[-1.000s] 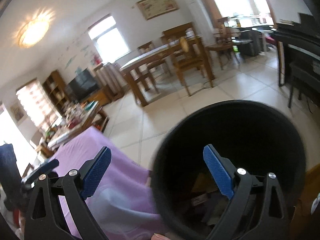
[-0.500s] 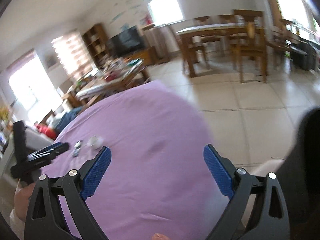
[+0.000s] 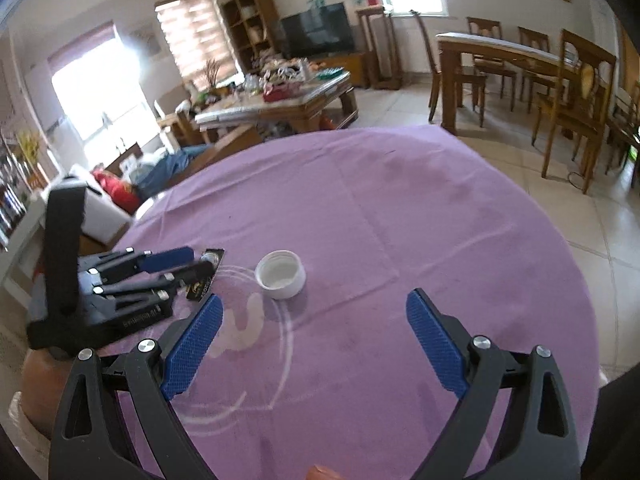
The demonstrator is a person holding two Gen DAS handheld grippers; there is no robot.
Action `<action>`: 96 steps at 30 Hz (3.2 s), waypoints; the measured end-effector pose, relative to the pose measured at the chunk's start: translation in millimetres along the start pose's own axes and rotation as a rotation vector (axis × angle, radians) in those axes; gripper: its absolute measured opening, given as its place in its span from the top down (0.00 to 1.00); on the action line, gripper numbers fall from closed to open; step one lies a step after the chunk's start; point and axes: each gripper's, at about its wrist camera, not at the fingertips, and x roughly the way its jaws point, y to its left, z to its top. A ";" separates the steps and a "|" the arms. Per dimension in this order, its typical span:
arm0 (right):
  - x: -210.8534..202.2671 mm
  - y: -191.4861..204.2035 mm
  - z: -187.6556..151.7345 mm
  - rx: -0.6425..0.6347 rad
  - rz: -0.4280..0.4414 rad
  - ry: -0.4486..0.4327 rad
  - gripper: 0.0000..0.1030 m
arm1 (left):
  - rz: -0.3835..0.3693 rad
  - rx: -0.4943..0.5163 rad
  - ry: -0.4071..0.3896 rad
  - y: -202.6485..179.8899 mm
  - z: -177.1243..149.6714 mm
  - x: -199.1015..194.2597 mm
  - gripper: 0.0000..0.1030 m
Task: Collect trash
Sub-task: 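Grasp the white cup with the right tool while the left tool grasps the coin battery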
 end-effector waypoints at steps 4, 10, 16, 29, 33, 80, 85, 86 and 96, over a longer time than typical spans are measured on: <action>25.3 17.7 8.9 -0.060 0.001 0.060 0.19 | -0.018 -0.023 -0.005 2.7 7.7 6.2 0.79; 58.7 39.2 5.1 -0.147 -0.053 0.137 0.43 | -0.044 -0.070 -0.041 10.0 8.6 -0.8 0.95; 52.1 33.5 2.8 -0.135 -0.051 0.115 0.65 | -0.070 -0.071 -0.059 1.2 2.8 -6.7 0.95; 39.7 15.6 -2.6 -0.051 0.036 0.049 0.65 | 0.088 -0.025 0.003 -19.0 -3.2 2.8 0.62; 38.6 12.5 -3.4 -0.045 0.060 0.041 0.65 | 0.113 -0.009 0.001 -16.1 0.3 -0.8 0.72; 51.8 22.2 -10.8 -0.088 0.089 0.086 0.56 | 0.166 0.007 -0.022 -40.0 -0.2 -18.0 0.93; 50.7 19.8 -11.2 -0.092 0.086 0.088 0.57 | 0.207 -0.020 0.020 -37.0 -1.0 -10.6 0.59; 50.5 19.7 -11.4 -0.091 0.087 0.088 0.57 | 0.214 -0.027 0.021 -35.4 -1.8 -10.2 0.43; 48.0 18.4 -13.1 -0.086 0.102 0.089 0.57 | 0.137 -0.062 -0.002 -17.6 10.5 3.9 0.73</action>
